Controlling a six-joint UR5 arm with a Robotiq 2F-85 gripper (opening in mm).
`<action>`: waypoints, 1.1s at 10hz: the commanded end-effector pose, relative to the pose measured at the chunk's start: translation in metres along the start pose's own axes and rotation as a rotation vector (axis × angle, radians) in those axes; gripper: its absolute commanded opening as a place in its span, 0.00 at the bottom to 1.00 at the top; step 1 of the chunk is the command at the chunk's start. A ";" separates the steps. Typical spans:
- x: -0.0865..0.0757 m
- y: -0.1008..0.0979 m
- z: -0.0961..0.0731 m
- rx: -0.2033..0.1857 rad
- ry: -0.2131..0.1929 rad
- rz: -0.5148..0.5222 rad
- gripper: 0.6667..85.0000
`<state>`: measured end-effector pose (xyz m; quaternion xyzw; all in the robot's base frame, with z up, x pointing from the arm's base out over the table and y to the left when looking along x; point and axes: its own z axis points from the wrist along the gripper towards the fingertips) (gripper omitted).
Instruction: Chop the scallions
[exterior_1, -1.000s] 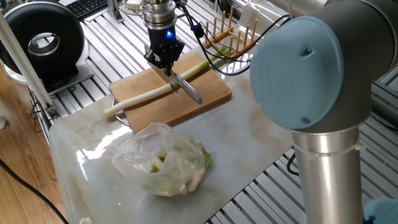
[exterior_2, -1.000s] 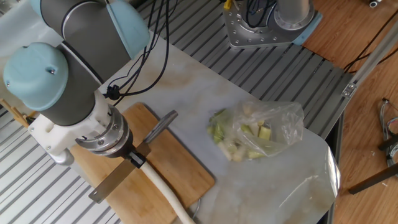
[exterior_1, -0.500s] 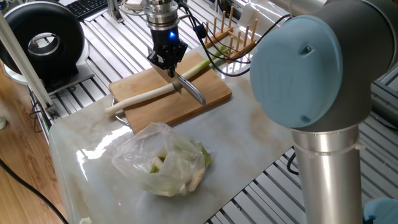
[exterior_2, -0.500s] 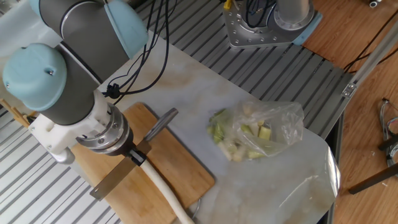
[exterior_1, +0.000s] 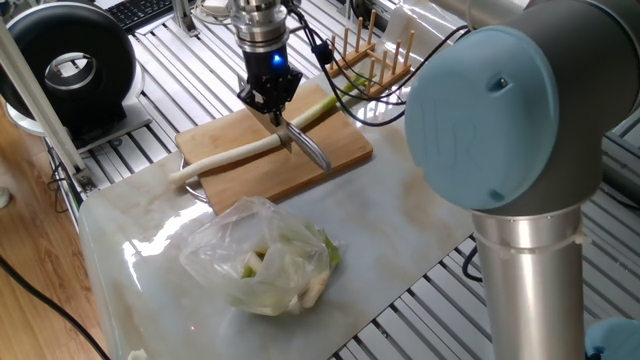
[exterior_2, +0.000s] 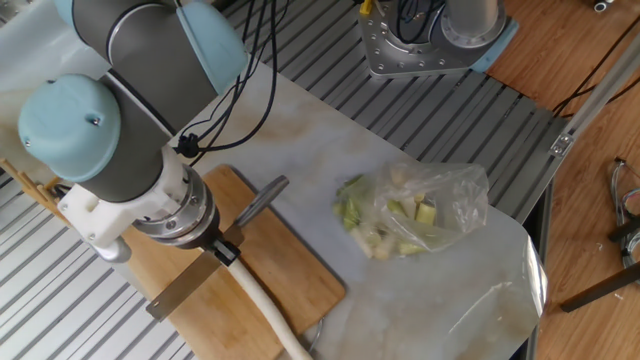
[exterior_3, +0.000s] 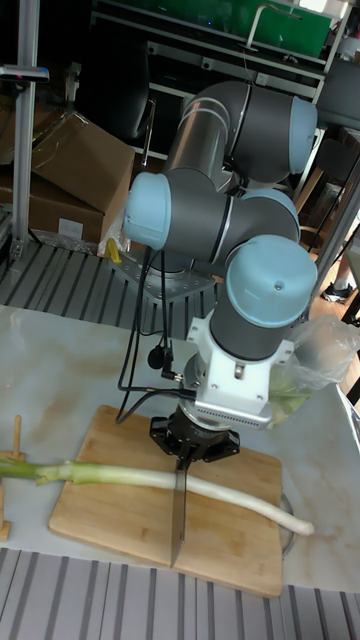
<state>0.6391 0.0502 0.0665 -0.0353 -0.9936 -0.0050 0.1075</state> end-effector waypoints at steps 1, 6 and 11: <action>0.009 0.005 -0.007 -0.015 0.035 0.005 0.01; 0.009 0.000 0.003 -0.015 0.024 0.006 0.01; 0.014 0.005 0.000 0.004 0.027 0.021 0.01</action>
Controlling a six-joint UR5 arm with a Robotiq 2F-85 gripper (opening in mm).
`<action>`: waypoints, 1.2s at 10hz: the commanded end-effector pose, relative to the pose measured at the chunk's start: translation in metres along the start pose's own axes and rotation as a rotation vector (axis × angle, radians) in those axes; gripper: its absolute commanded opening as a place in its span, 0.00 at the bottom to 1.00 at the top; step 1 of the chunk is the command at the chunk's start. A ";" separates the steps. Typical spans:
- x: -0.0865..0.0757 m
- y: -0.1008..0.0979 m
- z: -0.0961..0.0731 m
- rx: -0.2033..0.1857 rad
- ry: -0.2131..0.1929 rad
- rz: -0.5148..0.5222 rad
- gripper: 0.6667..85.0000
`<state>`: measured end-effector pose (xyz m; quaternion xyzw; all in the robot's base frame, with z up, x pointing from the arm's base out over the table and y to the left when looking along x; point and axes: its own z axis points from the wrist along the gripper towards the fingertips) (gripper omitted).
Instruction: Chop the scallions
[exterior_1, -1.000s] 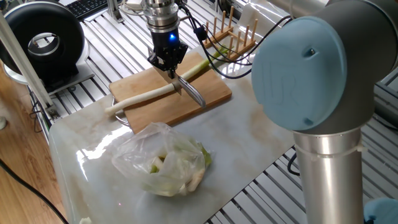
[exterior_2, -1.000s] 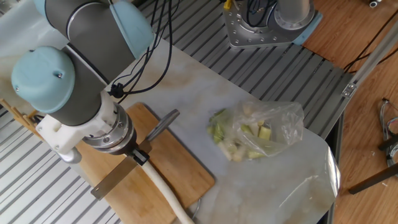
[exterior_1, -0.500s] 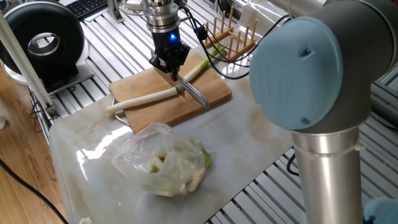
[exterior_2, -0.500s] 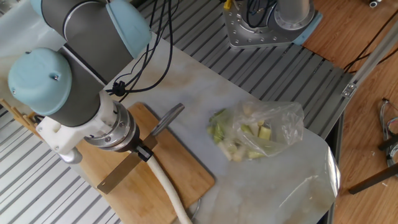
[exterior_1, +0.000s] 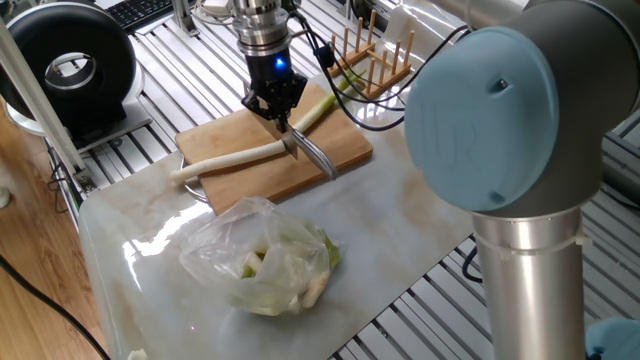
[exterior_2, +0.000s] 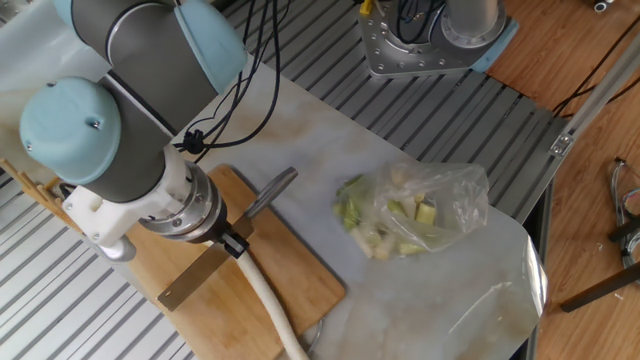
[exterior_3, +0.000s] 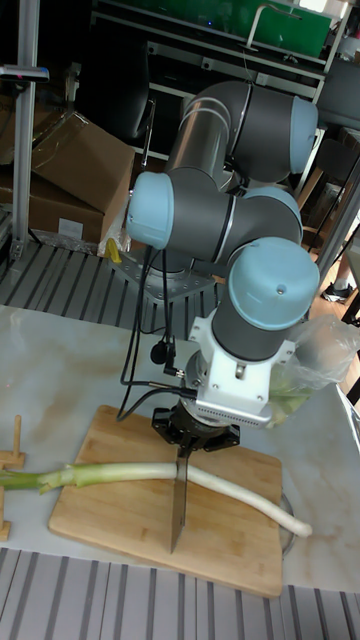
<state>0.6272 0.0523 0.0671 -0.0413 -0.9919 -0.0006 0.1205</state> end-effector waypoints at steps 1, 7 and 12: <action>0.002 0.004 -0.002 -0.005 0.001 0.007 0.01; -0.012 0.004 -0.005 -0.025 -0.028 -0.001 0.01; -0.028 -0.005 -0.013 -0.026 -0.051 -0.009 0.01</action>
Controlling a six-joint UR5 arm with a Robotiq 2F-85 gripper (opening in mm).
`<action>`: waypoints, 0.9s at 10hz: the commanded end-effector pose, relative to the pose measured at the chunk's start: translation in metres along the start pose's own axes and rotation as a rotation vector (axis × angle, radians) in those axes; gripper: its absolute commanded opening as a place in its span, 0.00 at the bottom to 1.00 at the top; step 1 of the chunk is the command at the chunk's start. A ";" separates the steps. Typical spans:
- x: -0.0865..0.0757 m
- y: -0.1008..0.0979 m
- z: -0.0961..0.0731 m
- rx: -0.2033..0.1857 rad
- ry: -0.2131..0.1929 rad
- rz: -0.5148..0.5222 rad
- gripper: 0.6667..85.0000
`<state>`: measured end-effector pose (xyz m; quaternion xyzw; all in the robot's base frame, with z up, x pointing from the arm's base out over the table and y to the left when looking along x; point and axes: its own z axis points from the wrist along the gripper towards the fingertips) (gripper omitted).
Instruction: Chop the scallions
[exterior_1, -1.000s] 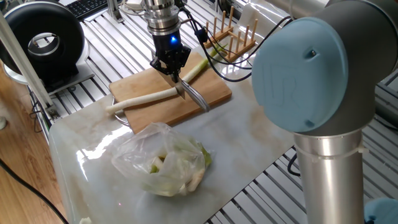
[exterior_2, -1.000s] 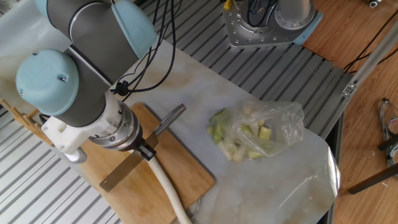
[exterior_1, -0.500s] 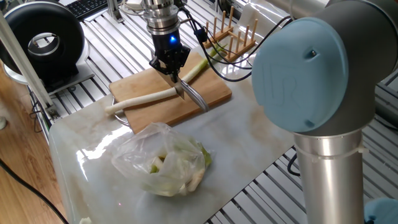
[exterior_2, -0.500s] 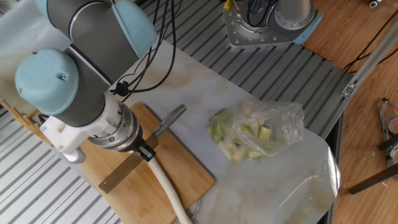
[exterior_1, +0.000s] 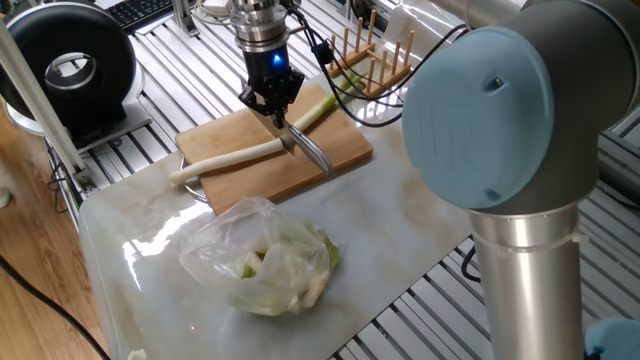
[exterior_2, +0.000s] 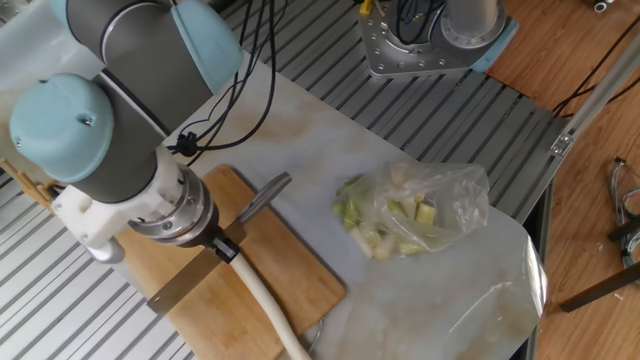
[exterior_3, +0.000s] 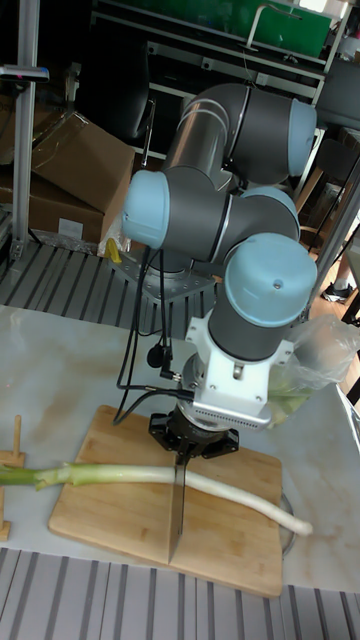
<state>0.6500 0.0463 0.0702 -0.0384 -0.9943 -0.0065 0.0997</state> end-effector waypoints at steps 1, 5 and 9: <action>-0.008 -0.001 -0.004 -0.013 -0.014 -0.003 0.01; 0.002 0.003 0.004 -0.014 -0.002 0.000 0.01; 0.023 0.000 0.013 -0.001 0.050 -0.011 0.01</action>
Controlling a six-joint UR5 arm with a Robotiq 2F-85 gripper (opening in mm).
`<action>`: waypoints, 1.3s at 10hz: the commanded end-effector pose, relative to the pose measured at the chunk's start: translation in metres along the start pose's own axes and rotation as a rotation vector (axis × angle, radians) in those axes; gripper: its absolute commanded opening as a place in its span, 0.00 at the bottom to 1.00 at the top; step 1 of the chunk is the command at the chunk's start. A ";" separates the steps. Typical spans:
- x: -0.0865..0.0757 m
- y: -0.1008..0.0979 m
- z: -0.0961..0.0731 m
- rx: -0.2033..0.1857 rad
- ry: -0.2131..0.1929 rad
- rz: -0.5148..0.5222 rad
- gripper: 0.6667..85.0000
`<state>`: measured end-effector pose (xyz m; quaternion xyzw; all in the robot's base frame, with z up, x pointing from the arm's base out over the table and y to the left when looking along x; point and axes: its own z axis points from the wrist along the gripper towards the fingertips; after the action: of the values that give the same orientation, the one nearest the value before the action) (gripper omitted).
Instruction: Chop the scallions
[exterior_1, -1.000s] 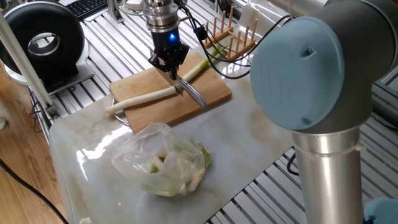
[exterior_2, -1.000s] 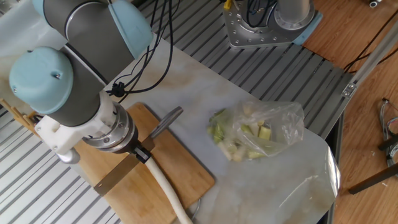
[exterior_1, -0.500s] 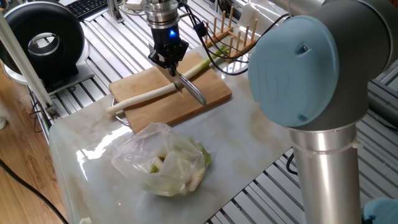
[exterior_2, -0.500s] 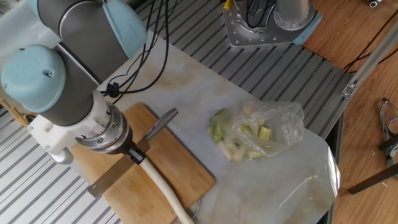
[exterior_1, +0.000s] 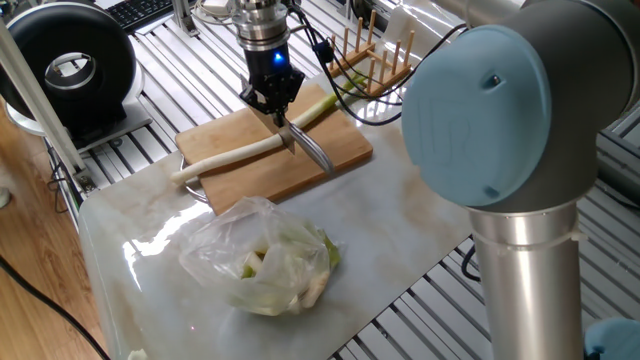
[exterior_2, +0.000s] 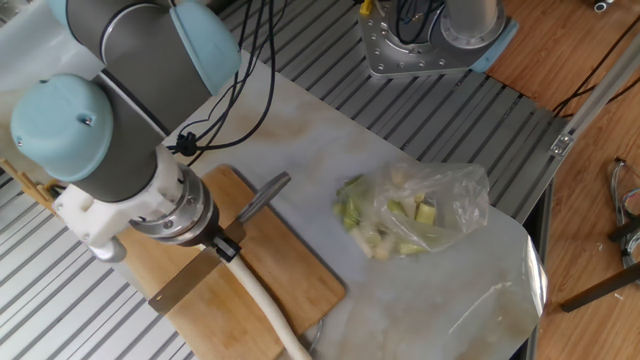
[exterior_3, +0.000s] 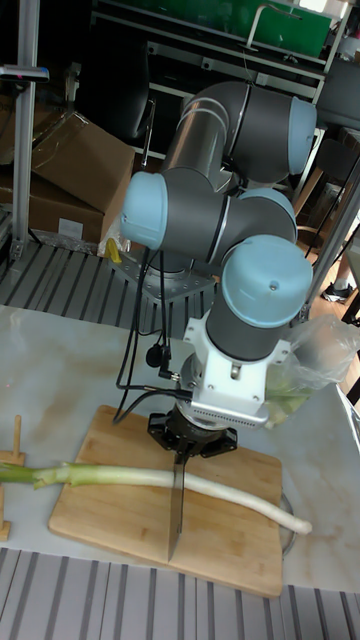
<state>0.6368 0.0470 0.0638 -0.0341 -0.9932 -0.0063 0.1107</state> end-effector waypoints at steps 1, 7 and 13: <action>0.013 0.000 0.003 -0.003 0.037 -0.002 0.01; 0.018 0.004 -0.005 0.013 0.066 0.014 0.01; 0.009 0.007 -0.008 0.010 0.026 0.017 0.01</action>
<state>0.6245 0.0505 0.0702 -0.0397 -0.9904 0.0042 0.1325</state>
